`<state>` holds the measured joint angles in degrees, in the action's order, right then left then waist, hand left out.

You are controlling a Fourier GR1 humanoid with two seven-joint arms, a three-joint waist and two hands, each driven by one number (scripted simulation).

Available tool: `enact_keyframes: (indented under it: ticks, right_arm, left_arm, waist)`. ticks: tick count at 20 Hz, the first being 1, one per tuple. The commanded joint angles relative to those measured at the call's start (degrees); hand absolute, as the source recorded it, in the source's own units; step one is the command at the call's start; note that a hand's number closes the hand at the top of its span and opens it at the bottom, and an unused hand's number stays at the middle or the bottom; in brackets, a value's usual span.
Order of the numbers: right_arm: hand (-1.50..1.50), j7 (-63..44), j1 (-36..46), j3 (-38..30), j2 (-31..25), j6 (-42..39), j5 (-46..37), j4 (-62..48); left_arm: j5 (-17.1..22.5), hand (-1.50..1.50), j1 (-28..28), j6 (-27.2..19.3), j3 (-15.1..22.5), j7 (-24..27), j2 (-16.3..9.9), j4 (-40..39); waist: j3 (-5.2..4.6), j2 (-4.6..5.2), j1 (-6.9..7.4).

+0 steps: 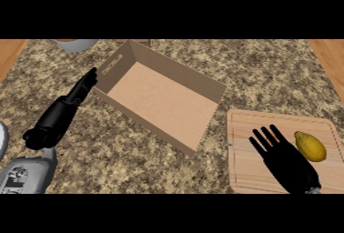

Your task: Pick the croissant from the cutting board and place it in the cardboard box

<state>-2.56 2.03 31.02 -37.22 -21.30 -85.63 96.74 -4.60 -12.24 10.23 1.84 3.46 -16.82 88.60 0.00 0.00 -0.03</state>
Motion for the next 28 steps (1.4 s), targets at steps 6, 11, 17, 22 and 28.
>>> enact_keyframes:
  ticks: [6, 11, 17, 22, 28]
  right_arm:
    - [-1.50, 4.11, 1.73, -5.28, 3.66, 1.81, -3.52, -6.12]
    - [1.50, 10.40, 0.70, -6.89, 1.25, 3.47, -4.19, -7.06]
    - [1.50, 14.39, 3.33, -4.73, 5.14, 18.48, -7.31, -17.28]
    - [1.50, 12.04, 4.97, 0.11, 14.80, 9.03, -7.70, -9.51]
    - [1.50, 5.61, 6.68, 7.37, 36.50, 3.38, 2.74, -9.22]
  left_arm:
    - [-1.46, 0.00, -2.69, 0.80, -1.28, -5.67, 1.95, 2.90]
    - [-1.83, 0.00, 2.05, 2.90, -2.64, -0.23, 1.15, 3.31]
    - [-3.36, 0.00, 2.77, 0.68, -0.89, -1.32, 4.37, 4.54]
    - [-2.98, 0.00, -1.17, 2.20, -2.18, -2.99, 3.06, 2.09]
    - [-2.31, 0.00, -2.95, 4.04, -0.57, -0.45, 3.50, 1.23]
  waist:
    - [0.00, -0.02, 0.02]
    - [-0.01, -0.04, 0.02]
    - [0.03, 0.02, 0.38]
    - [-0.01, -0.02, 0.58]
    - [0.36, 1.69, 5.79]
